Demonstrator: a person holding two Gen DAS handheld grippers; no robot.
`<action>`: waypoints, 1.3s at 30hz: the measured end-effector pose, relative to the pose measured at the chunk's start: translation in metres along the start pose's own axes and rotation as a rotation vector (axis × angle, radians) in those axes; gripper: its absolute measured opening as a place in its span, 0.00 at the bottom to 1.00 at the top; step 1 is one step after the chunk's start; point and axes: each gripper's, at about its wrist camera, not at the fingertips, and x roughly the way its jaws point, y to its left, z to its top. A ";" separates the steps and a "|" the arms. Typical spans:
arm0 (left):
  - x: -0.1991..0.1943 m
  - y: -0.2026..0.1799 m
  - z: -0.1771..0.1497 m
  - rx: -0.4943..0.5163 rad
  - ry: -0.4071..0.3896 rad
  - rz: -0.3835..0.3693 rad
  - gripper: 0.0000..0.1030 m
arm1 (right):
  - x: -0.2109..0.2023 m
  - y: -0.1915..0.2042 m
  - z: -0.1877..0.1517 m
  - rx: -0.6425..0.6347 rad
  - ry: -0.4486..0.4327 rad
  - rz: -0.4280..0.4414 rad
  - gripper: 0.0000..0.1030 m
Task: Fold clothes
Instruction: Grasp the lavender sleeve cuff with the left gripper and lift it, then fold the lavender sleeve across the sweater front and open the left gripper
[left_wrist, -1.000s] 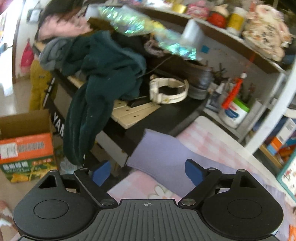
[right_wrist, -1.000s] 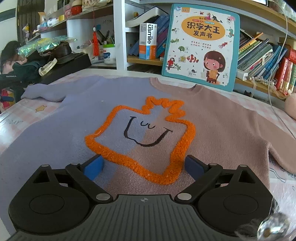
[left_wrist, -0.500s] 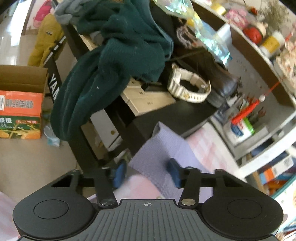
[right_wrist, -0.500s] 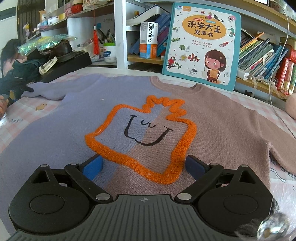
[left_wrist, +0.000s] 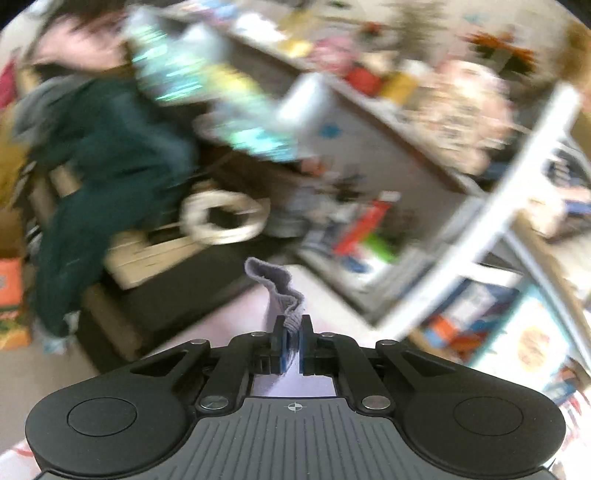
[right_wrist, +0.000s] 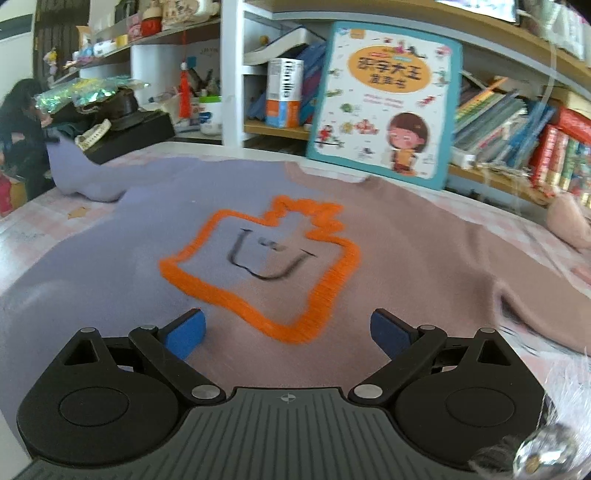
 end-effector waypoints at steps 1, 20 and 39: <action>-0.002 -0.017 0.001 0.027 0.000 -0.036 0.04 | -0.005 -0.005 -0.002 0.000 0.000 -0.006 0.93; 0.061 -0.320 -0.122 0.361 0.287 -0.577 0.04 | -0.016 -0.032 -0.023 0.057 0.044 0.013 0.99; 0.040 -0.267 -0.149 0.532 0.387 -0.442 0.38 | -0.018 -0.035 -0.022 0.073 0.042 0.029 1.00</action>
